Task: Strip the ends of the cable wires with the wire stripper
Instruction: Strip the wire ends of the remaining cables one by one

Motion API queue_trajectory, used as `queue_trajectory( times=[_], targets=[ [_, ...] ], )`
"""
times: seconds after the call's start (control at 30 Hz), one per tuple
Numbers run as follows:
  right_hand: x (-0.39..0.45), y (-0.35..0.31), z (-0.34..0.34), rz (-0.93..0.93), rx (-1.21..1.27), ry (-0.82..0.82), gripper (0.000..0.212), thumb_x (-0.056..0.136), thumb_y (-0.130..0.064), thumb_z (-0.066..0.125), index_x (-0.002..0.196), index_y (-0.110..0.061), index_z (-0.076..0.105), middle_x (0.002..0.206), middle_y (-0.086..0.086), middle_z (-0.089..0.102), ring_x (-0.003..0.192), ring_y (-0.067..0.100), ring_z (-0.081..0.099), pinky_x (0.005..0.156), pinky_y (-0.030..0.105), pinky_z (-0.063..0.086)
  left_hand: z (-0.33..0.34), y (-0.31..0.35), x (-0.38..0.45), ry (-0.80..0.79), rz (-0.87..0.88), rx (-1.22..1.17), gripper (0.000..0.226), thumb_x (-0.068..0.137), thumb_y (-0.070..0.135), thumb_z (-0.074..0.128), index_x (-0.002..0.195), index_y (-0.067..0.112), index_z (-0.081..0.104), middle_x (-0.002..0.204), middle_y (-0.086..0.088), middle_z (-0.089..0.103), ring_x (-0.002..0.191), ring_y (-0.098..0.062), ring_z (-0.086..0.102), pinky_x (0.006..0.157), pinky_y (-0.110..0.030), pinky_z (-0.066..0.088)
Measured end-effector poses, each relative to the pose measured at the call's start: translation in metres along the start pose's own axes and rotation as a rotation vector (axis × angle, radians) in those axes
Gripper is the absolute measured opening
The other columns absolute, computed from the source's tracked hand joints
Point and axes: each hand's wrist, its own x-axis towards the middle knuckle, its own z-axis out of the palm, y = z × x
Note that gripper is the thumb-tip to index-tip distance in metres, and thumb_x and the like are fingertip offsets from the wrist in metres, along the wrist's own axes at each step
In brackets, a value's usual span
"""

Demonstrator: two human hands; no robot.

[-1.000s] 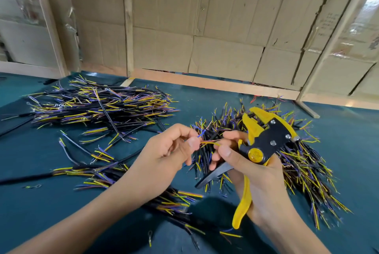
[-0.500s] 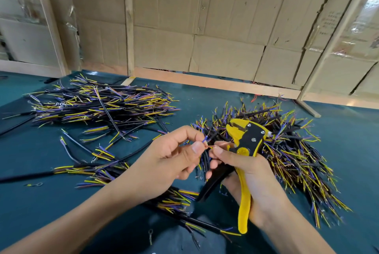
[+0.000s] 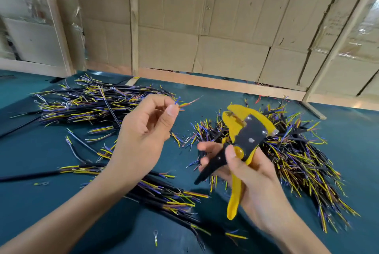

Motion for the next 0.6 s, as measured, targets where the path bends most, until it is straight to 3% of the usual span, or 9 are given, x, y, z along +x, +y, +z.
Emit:
queue_trajectory(
  times=[0.1,0.2,0.3,0.4,0.47,0.6],
  targets=[
    [-0.002,0.004,0.005,-0.001,-0.341,-0.039,0.033,0.094,-0.043,0.066,0.119,-0.022,0.067,0.115,0.005,0.075,0.093,0.021,0.068,0.094,0.037,0.054,-0.005,0.003,0.006,0.052,0.046,0.055,0.008,0.097,0.029,0.053,0.093,0.024,0.059,0.066,0.014,0.05,0.056,-0.009,0.041,0.059,-0.021,0.038],
    [-0.002,0.008,0.012,0.065,-0.489,-0.052,0.033,0.083,-0.054,0.071,0.107,-0.032,0.074,0.108,-0.003,0.077,0.097,0.02,0.071,0.096,0.038,0.054,-0.01,0.004,0.008,0.074,0.091,0.121,0.005,0.098,0.028,0.055,0.094,0.03,0.059,0.073,0.015,0.053,0.062,-0.005,0.046,0.064,-0.024,0.04],
    [-0.003,0.011,0.016,0.142,-0.393,0.006,0.053,0.075,-0.066,0.073,0.096,-0.018,0.078,0.095,0.007,0.079,0.094,0.025,0.074,0.099,0.049,0.053,-0.008,0.004,0.005,0.063,0.121,0.18,0.006,0.097,0.026,0.057,0.095,0.031,0.058,0.08,0.011,0.055,0.068,-0.003,0.051,0.067,-0.014,0.039],
    [-0.001,0.007,0.01,0.129,-0.275,0.027,0.067,0.07,-0.073,0.075,0.089,-0.008,0.076,0.079,0.014,0.074,0.08,0.037,0.072,0.09,0.054,0.055,-0.008,0.004,0.004,0.03,0.185,0.324,0.005,0.097,0.023,0.057,0.096,0.028,0.059,0.089,0.008,0.055,0.077,-0.011,0.053,0.072,-0.019,0.04],
    [0.001,0.002,0.003,0.195,-0.041,-0.034,0.061,0.073,-0.058,0.083,0.088,0.0,0.074,0.075,0.024,0.064,0.07,0.043,0.066,0.078,0.059,0.053,-0.012,0.004,0.005,-0.001,0.287,0.465,0.006,0.097,0.019,0.057,0.097,0.018,0.063,0.092,0.004,0.054,0.081,-0.014,0.052,0.074,-0.02,0.041],
    [-0.001,-0.006,0.002,0.3,0.179,-0.215,0.05,0.084,-0.034,0.079,0.1,0.012,0.066,0.079,0.027,0.06,0.071,0.041,0.064,0.076,0.063,0.052,-0.014,0.004,0.005,-0.039,0.386,0.498,0.01,0.098,0.016,0.057,0.098,0.009,0.065,0.095,0.005,0.053,0.084,-0.013,0.052,0.077,-0.019,0.04]
  ],
)
